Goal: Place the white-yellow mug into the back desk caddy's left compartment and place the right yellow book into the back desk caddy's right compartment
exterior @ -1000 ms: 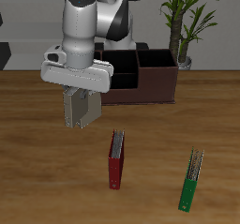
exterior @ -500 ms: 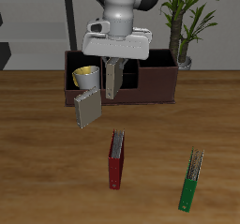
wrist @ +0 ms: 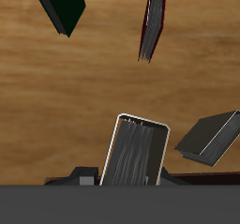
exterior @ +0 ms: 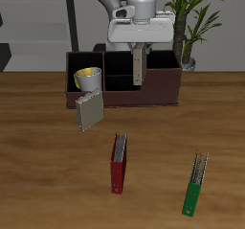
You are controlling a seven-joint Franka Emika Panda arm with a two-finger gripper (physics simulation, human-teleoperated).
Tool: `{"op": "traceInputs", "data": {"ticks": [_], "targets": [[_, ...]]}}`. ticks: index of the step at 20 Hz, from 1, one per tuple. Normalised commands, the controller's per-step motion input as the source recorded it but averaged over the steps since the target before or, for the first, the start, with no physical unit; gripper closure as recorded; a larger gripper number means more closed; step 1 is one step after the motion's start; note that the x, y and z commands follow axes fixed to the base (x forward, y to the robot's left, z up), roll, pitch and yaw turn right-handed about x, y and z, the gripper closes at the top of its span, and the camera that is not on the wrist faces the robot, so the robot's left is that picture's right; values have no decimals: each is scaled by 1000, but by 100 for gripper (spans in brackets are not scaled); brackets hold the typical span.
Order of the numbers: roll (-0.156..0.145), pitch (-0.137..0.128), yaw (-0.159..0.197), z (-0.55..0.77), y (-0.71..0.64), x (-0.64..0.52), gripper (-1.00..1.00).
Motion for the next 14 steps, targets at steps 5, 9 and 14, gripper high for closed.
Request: {"op": "traceInputs", "data": {"ticks": [5, 9, 14], "targets": [[15, 13, 67, 34, 599, -176, 100], [49, -16, 58, 76, 538, -379, 100], [-36, -30, 1, 28, 225, -391, 100]]}}
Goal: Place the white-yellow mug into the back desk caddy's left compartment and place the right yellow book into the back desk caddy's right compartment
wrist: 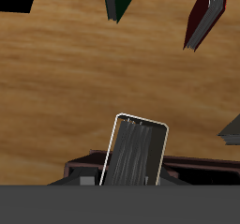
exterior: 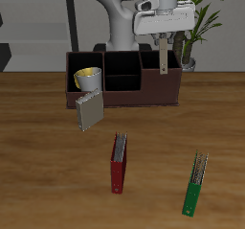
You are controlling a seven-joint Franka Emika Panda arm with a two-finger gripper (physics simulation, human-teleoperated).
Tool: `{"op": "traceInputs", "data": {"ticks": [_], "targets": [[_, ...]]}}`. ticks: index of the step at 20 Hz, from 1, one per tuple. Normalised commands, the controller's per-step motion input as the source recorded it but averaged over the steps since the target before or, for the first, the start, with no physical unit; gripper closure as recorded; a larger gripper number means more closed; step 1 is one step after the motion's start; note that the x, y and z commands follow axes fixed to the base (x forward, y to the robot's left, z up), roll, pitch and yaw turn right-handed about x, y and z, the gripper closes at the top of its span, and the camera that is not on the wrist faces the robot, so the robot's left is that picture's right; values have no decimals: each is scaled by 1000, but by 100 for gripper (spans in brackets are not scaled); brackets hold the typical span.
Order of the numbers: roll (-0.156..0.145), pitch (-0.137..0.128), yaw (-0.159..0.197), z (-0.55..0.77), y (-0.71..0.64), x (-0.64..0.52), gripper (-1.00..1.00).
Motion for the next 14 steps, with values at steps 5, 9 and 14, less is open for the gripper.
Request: {"op": "traceInputs", "data": {"ticks": [5, 9, 14], "targets": [[-63, 6, -33, -107, 202, -318, 100], [-99, -36, -25, -63, 253, -324, 100], [15, -59, -28, -29, 336, -453, 100]]}}
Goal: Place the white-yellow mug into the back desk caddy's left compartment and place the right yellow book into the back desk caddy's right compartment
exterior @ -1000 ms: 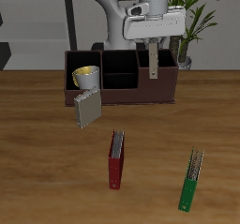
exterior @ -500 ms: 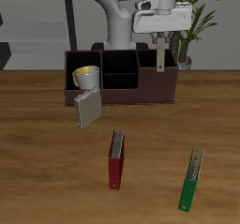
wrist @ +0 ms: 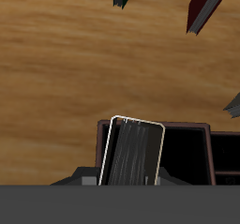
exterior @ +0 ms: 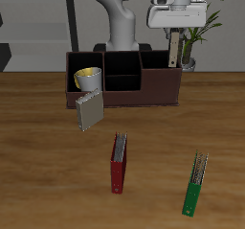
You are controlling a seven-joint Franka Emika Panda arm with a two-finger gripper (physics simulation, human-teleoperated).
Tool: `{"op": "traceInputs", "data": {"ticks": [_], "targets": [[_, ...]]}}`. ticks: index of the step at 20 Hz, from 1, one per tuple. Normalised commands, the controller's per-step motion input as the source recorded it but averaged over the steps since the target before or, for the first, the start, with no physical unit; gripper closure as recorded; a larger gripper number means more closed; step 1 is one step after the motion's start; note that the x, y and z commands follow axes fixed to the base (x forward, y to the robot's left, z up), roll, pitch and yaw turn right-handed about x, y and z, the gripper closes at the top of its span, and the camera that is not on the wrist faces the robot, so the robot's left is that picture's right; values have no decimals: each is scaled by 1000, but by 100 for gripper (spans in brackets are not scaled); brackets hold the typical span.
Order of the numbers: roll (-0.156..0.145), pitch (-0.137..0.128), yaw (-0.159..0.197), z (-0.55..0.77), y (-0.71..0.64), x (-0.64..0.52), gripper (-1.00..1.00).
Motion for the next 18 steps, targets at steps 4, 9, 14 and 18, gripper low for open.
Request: {"op": "traceInputs", "data": {"ticks": [4, 9, 14, 18], "targets": [[45, -7, 5, -92, 174, -310, 100], [7, 22, -13, -135, 25, -187, 100], [-31, 0, 5, -54, -221, 29, 100], [-25, -38, 29, 98, -289, 71, 100]]}}
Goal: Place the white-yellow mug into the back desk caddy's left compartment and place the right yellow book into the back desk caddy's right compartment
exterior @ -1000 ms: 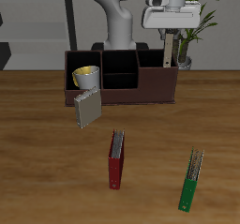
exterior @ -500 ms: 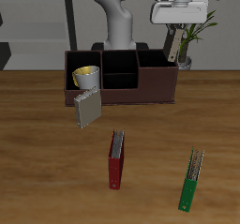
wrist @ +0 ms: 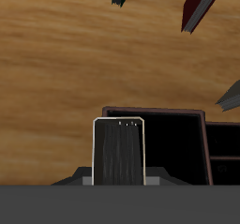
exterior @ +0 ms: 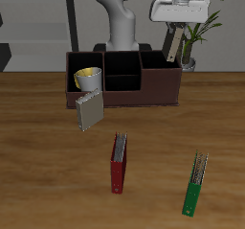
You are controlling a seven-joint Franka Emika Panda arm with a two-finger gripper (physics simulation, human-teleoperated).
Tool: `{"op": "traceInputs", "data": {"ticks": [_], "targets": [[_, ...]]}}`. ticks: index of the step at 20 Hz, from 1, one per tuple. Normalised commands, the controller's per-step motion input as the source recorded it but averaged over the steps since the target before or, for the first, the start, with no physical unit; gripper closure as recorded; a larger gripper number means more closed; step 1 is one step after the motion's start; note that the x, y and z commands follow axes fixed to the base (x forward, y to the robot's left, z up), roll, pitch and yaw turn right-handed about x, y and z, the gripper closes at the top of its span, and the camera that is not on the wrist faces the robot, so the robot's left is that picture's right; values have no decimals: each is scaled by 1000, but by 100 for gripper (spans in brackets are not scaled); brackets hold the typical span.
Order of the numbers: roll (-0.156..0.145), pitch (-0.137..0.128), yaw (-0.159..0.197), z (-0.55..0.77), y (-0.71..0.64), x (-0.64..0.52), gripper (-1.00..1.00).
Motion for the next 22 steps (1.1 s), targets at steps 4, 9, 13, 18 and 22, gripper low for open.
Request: {"op": "traceInputs", "data": {"ticks": [4, 9, 13, 18, 22], "targets": [[-66, -27, -25, 185, -418, 110, 100], [-53, 14, -15, -55, -304, 91, 100], [14, 72, 5, -344, 17, 43, 100], [31, 82, -32, -230, 12, 7, 100], [25, 62, -31, -139, -51, 60, 100]]}}
